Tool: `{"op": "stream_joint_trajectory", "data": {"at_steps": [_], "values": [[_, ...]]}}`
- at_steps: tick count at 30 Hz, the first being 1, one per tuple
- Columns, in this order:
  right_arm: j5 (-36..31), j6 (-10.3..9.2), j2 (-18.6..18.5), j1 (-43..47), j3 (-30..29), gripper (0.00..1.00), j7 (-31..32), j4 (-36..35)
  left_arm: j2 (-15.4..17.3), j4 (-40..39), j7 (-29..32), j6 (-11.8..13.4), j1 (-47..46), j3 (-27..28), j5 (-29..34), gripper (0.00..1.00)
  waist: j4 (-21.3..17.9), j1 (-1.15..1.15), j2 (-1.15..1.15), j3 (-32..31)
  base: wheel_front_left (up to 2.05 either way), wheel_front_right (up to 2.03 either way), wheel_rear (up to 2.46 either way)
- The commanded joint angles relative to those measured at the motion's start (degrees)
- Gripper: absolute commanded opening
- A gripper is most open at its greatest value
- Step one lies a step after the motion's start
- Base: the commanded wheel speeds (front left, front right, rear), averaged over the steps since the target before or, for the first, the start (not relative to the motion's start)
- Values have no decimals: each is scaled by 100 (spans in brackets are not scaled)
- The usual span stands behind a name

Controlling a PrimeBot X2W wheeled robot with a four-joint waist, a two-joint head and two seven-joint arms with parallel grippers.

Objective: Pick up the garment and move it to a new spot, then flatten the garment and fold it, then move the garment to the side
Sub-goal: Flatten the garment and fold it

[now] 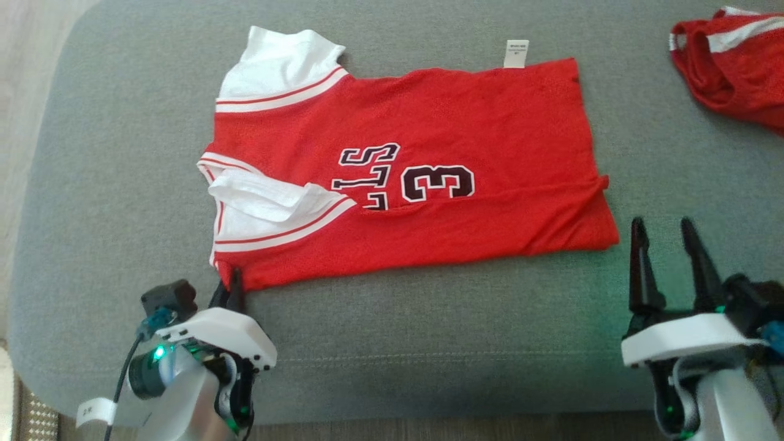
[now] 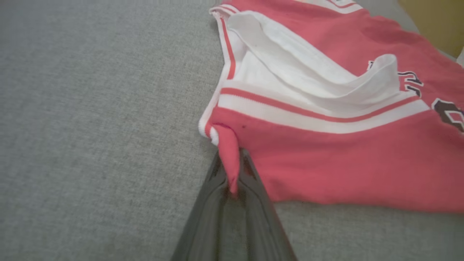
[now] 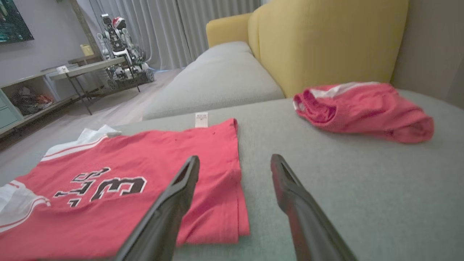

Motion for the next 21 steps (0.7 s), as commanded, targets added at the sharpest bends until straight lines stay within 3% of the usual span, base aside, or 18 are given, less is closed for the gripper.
{"op": "stream_joint_trajectory", "data": {"at_steps": [1, 10, 21], "values": [[74, 40, -18, -199, 115, 100, -52, -1, 46, -183, 14, -31, 55, 130, 84, 0, 52, 0, 0, -27, 0, 0, 0], [733, 40, -18, -970, -7, 100, -52, 1873, 46, -1587, 14, -42, 428, 246, 560, 0, 310, 0, 0, -18, 0, 0, 0], [924, 40, -18, -1913, -172, 100, -52, 3732, 46, -1965, 14, -9, 540, 60, 547, 0, 472, 0, 0, 59, 0, 0, 0]]}}
